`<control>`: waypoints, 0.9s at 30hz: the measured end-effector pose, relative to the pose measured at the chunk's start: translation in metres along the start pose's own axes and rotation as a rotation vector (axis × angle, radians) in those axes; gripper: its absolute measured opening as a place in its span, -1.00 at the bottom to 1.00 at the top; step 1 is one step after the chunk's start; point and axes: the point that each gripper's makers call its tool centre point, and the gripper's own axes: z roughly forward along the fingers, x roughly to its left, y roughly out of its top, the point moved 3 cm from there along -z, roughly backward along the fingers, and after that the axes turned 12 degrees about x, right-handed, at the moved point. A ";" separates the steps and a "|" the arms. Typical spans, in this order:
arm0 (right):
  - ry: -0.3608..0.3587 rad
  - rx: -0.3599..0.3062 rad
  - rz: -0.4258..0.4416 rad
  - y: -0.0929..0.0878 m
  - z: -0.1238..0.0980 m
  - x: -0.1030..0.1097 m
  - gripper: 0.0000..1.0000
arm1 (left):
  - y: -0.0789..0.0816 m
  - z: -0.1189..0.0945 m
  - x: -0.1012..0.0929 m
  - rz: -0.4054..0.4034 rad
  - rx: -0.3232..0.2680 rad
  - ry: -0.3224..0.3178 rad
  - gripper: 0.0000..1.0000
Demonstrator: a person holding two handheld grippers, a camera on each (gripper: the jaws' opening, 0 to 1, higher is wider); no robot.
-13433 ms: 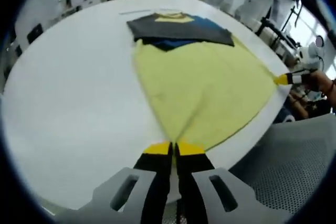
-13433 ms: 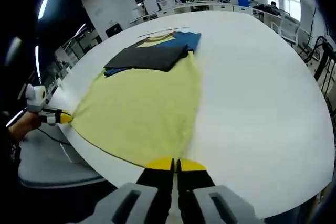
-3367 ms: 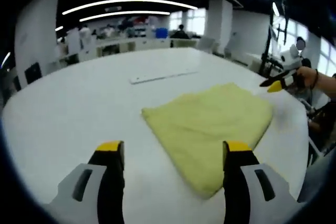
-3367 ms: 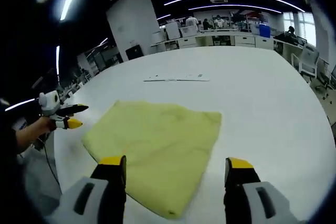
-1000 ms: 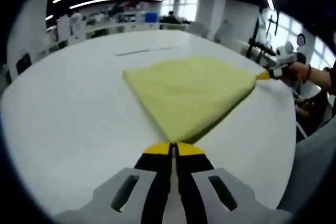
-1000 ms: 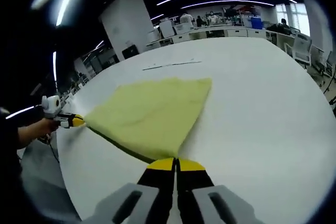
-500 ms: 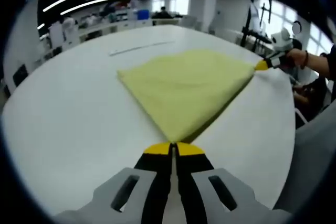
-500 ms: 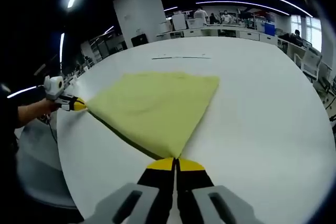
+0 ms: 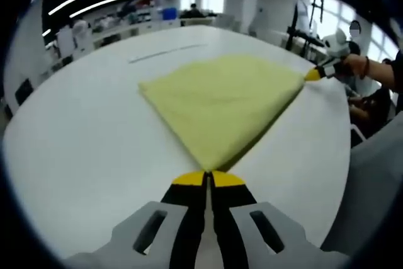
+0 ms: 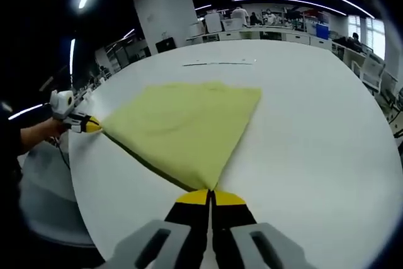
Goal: Fold the garment on the visible template until the final outline fits inside the template.
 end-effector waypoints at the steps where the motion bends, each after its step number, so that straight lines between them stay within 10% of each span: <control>1: 0.001 -0.001 0.003 -0.001 0.000 0.000 -1.00 | -0.001 0.000 0.000 -0.005 0.004 0.002 -1.00; 19: -0.006 -0.014 0.053 -0.007 0.000 0.004 -1.00 | -0.019 -0.002 -0.002 -0.064 0.100 0.045 -1.00; 27: -0.024 -0.007 0.062 -0.005 0.003 0.003 -1.00 | -0.018 -0.009 0.007 -0.131 0.055 0.063 -1.00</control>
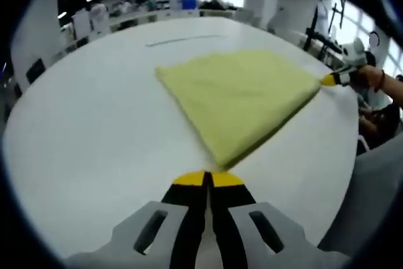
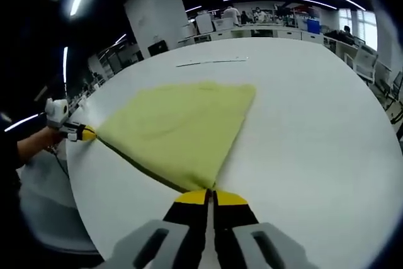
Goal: Fold the garment on the visible template until the final outline fits inside the template.
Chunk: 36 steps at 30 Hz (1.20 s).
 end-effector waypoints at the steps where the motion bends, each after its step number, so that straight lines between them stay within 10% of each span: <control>1: -0.001 -0.002 0.002 0.001 0.000 0.001 -1.00 | 0.002 -0.001 0.001 -0.015 -0.010 0.002 -1.00; 9: -0.024 -0.036 0.011 0.016 -0.011 0.004 -0.46 | 0.024 -0.019 -0.001 -0.103 -0.091 -0.003 -0.73; 17: -0.020 -0.043 0.004 0.030 -0.025 0.016 0.33 | 0.044 -0.036 -0.012 -0.143 -0.147 -0.032 -0.05; 36: 0.036 -0.075 -0.067 0.050 -0.068 0.061 0.99 | 0.054 -0.072 -0.038 -0.204 -0.175 -0.076 0.89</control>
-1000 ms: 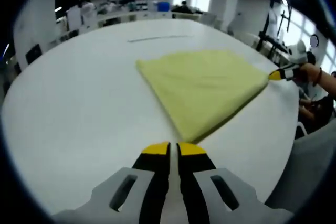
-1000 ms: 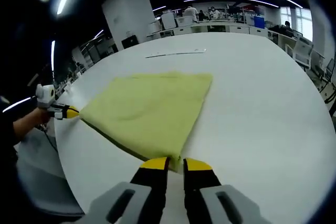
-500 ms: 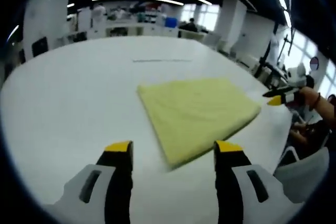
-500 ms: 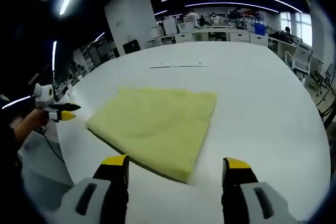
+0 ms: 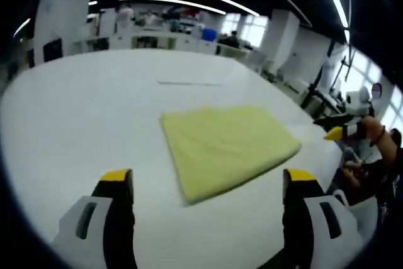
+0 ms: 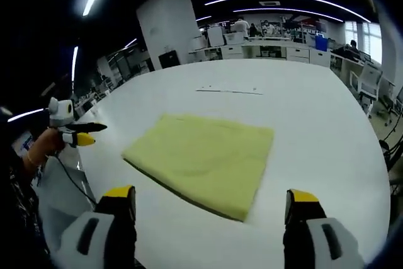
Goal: Fold the garment on the visible template until the final outline fits inside the template.
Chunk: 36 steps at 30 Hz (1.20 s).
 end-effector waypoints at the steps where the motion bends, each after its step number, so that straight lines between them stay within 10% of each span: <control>1: 0.007 -0.010 0.001 0.002 -0.002 0.004 0.99 | -0.001 -0.001 -0.002 0.010 0.009 0.008 0.91; 15: 0.035 -0.123 0.052 0.010 -0.012 0.013 0.99 | 0.000 -0.016 -0.005 0.024 -0.030 0.048 0.98; 36: -0.021 -0.076 0.016 0.001 -0.011 0.009 0.99 | -0.008 -0.020 -0.003 0.023 -0.014 0.063 0.96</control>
